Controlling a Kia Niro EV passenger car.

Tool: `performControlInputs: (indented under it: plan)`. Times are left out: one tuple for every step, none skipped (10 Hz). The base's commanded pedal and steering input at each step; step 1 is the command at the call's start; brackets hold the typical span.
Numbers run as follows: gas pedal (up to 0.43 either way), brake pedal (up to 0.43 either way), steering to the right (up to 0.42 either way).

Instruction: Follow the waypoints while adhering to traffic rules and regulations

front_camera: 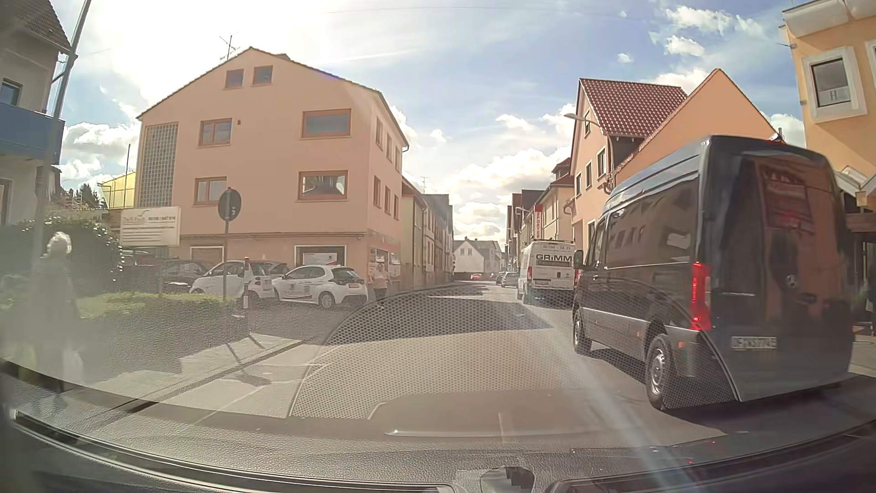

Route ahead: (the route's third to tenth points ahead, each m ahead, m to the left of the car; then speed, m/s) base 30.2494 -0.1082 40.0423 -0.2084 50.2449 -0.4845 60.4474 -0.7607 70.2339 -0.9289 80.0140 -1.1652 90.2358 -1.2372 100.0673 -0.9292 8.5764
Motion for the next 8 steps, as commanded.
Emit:
performControlInputs:
  plan:
    - [0.059, 0.000, 0.014]
    - [0.059, 0.000, 0.014]
    - [0.059, 0.000, 0.015]
    - [0.067, 0.000, 0.015]
    - [0.067, 0.000, 0.014]
    - [0.079, 0.000, 0.015]
    - [0.079, 0.000, 0.015]
    - [0.079, 0.000, 0.014]
